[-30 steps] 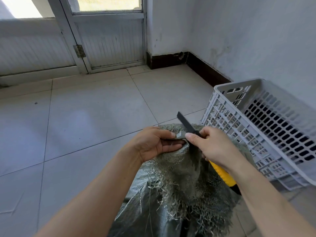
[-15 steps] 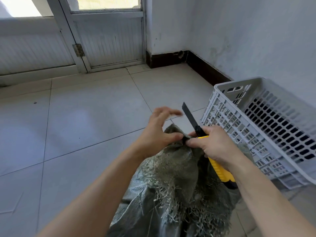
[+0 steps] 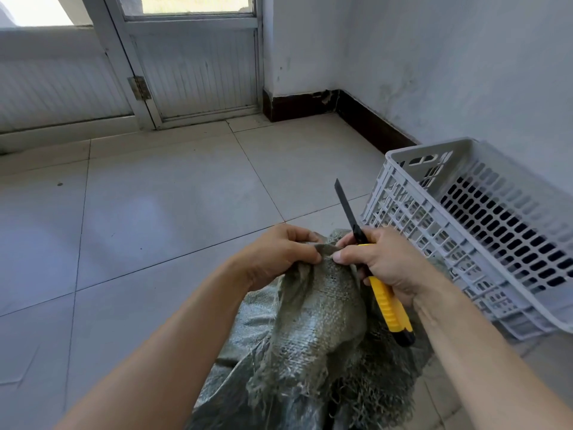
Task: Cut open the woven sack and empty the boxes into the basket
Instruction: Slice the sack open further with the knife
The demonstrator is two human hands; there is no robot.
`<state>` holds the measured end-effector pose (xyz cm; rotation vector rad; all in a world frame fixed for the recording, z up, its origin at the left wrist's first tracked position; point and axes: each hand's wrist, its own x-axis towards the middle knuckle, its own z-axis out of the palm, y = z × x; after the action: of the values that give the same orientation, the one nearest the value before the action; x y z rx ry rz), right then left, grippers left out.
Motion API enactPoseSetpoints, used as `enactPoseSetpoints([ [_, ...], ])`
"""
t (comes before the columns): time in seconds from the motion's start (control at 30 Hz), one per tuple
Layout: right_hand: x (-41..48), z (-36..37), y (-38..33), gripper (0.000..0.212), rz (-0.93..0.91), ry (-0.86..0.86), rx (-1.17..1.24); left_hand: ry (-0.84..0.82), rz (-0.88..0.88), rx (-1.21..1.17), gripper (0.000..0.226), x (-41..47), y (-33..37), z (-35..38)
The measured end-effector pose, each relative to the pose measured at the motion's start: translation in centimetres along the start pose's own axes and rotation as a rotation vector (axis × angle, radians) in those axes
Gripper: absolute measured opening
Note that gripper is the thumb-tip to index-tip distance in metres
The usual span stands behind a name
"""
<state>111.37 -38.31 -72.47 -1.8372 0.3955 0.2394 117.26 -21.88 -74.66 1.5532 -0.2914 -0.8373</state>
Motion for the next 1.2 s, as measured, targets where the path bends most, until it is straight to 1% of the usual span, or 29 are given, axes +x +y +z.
enactPoseSetpoints([
  [0.07, 0.0, 0.0, -0.1, 0.014, 0.013, -0.016, 0.027, -0.035, -0.02, -0.06, 0.021, 0.1, -0.1, -0.1],
  [0.2, 0.0, -0.4, -0.2, 0.013, 0.033, -0.036, 0.063, -0.104, -0.019, -0.185, 0.01, 0.2, -0.1, -0.3],
  [0.23, 0.0, -0.5, -0.2, 0.013, 0.033, -0.035, 0.061, -0.103, -0.013, -0.173, 0.004, 0.1, -0.1, -0.2],
  [0.27, 0.0, -0.5, -0.1, 0.013, 0.034, -0.034, 0.057, -0.082, -0.009, -0.142, 0.003, 0.1, -0.1, -0.2],
  [0.33, 0.0, -0.4, 0.0, 0.013, 0.036, -0.041, 0.051, -0.013, -0.017, -0.06, 0.007, 0.2, -0.1, -0.2],
  [0.43, 0.1, -0.3, 0.2, 0.013, 0.045, -0.052, 0.065, 0.054, -0.009, 0.006, 0.007, 0.4, -0.2, -0.2],
  [0.5, 0.2, 0.0, 0.3, 0.013, 0.042, -0.052, 0.052, 0.061, 0.003, 0.023, 0.004, 0.4, -0.4, -0.2],
  [0.63, 0.3, 0.3, 0.4, 0.013, 0.026, -0.012, 0.018, 0.075, 0.032, 0.135, 0.002, 0.4, -0.4, -0.1],
  [0.73, 0.4, 0.2, 0.4, 0.013, 0.053, -0.013, 0.052, 0.025, 0.009, 0.06, 0.01, 0.4, -0.4, -0.2],
  [0.83, 0.3, 0.2, 0.3, 0.013, 0.049, -0.011, 0.053, -0.02, -0.036, -0.075, 0.012, 0.3, -0.5, -0.3],
  [0.9, 0.1, 0.1, 0.1, 0.013, -0.02, 0.031, -0.038, 0.027, -0.061, -0.168, 0.016, 0.4, -0.7, -0.4],
  [0.93, -0.1, -0.2, -0.1, 0.021, -0.06, 0.053, -0.115, 0.073, -0.082, -0.206, 0.016, 0.6, -0.9, -0.5],
  [1.0, -0.5, -0.8, -0.6, 0.051, -0.09, 0.056, -0.251, 0.177, -0.128, -0.277, 0.01, 0.7, -1.0, -0.9],
  [1.03, -0.6, -1.0, -0.9, 0.062, -0.069, 0.041, -0.294, 0.214, -0.143, -0.317, 0.007, 0.8, -1.0, -1.0],
  [1.07, -0.7, -1.1, -1.0, 0.065, -0.042, 0.014, -0.328, 0.234, -0.15, -0.352, 0.008, 0.9, -1.0, -1.1],
  [1.13, -0.7, -0.9, -0.6, 0.054, -0.024, -0.021, -0.446, 0.235, -0.158, -0.397, 0.015, 1.0, -0.8, -1.0],
  [1.2, -0.6, -0.6, 0.0, 0.043, -0.045, -0.007, -0.553, 0.223, -0.153, -0.422, 0.014, 0.9, -0.5, -0.7],
])
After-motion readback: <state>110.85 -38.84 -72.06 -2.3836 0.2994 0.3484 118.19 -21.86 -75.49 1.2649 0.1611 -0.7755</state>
